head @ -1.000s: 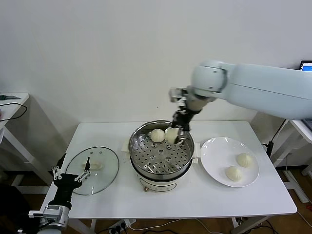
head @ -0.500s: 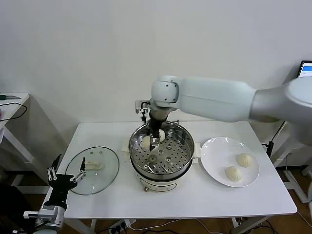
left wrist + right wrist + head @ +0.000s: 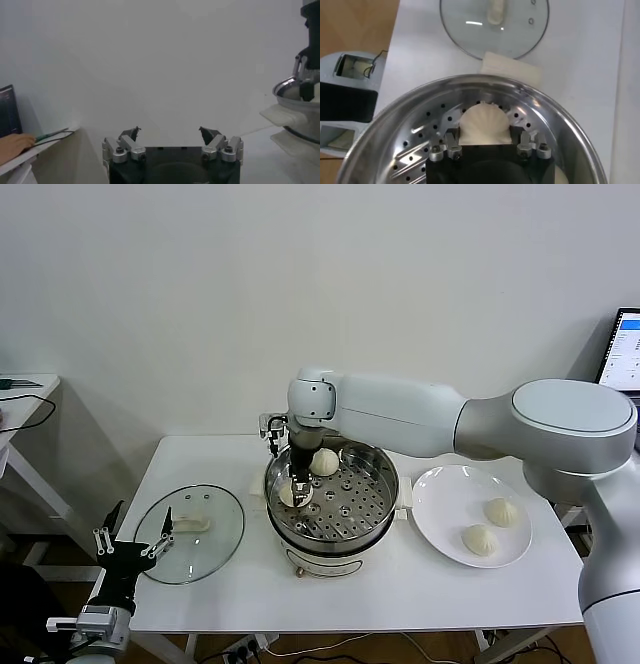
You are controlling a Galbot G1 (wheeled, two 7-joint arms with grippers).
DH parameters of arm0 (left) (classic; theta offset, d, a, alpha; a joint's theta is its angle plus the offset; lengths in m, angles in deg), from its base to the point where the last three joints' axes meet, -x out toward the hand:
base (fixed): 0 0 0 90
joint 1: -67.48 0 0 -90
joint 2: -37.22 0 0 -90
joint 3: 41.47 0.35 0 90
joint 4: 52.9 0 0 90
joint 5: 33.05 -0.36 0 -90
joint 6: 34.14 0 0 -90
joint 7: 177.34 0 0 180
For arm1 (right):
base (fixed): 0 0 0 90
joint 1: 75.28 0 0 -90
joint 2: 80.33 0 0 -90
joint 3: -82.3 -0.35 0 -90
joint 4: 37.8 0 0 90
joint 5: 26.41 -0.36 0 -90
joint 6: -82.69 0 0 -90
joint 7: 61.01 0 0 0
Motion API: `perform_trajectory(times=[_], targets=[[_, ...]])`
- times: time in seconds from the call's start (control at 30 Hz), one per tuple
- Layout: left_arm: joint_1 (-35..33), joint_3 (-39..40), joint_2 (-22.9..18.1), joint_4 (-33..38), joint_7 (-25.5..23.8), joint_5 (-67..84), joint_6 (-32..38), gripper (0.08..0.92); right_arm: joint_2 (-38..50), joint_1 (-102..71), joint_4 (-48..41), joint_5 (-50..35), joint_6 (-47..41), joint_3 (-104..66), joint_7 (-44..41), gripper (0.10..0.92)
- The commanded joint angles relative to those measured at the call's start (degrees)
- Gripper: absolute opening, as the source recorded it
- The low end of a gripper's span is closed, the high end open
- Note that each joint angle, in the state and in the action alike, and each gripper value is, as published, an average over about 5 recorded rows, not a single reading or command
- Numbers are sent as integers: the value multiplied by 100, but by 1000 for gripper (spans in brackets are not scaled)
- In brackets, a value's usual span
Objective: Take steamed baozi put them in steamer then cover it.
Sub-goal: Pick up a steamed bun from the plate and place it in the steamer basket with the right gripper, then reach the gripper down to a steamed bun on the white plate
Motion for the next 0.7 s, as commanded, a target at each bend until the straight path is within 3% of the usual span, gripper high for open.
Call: perform_trajectory(times=[0.03, 0.4, 0.7], targets=[[-26, 18, -4, 9, 14, -14, -1, 823, 379, 139, 289, 24, -3, -99, -51, 788], [-111, 145, -18, 147, 63, -136, -10, 823, 3245, 1808, 2228, -139, 398, 255, -701, 823], [-174, 229, -23, 196, 73, -204, -21, 823, 5377, 602, 2521, 1412, 1109, -450, -1370, 823]])
